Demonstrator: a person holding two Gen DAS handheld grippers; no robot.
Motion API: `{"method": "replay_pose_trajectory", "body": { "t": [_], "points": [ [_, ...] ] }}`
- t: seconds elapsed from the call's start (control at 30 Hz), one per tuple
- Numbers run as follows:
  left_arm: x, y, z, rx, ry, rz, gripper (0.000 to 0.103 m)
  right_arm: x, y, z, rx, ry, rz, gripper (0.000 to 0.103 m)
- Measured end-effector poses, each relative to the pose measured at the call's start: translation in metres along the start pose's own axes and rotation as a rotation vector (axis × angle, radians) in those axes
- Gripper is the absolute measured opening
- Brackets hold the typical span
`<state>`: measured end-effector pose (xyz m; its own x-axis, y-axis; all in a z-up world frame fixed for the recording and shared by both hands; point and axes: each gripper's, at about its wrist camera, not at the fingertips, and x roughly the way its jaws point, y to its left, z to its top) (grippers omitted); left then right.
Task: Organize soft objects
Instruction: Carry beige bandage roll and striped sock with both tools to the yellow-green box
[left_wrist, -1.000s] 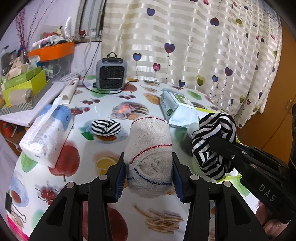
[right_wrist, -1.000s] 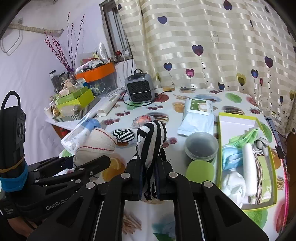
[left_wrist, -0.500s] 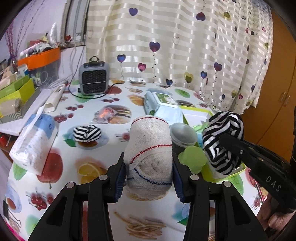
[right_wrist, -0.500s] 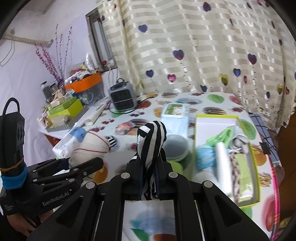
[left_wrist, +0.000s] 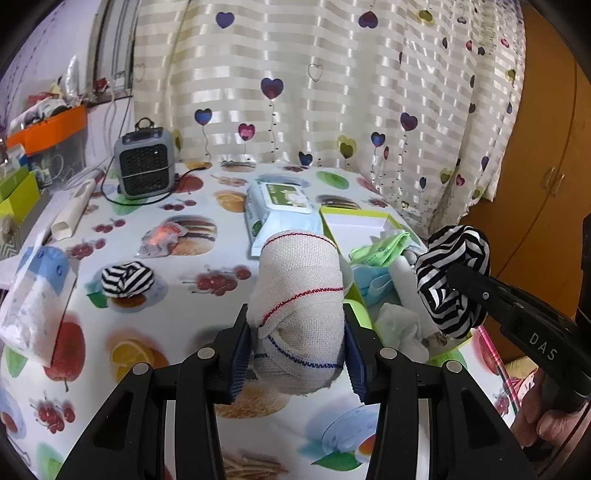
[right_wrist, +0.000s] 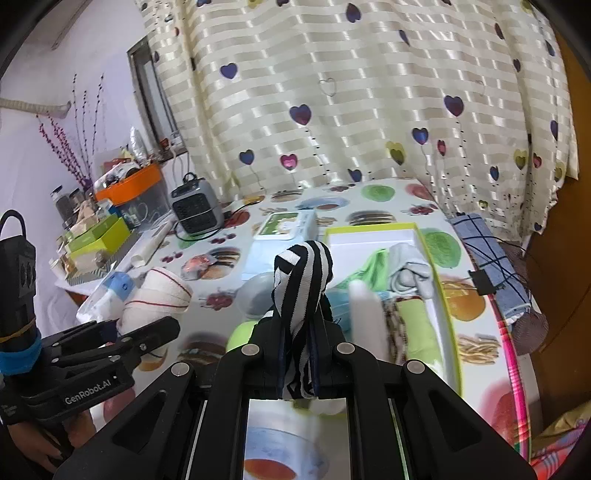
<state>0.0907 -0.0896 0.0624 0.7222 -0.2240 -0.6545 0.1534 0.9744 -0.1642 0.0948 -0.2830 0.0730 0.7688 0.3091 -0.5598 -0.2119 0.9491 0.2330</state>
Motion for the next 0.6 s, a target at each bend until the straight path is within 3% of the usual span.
{"method": "replay_pose_trajectory", "body": {
  "t": [0.6],
  "points": [
    [0.032,-0.032,0.027,0.065,0.006,-0.069,0.043,0.009,-0.041,0.011,0.047,-0.007,-0.059,0.01]
  ]
}}
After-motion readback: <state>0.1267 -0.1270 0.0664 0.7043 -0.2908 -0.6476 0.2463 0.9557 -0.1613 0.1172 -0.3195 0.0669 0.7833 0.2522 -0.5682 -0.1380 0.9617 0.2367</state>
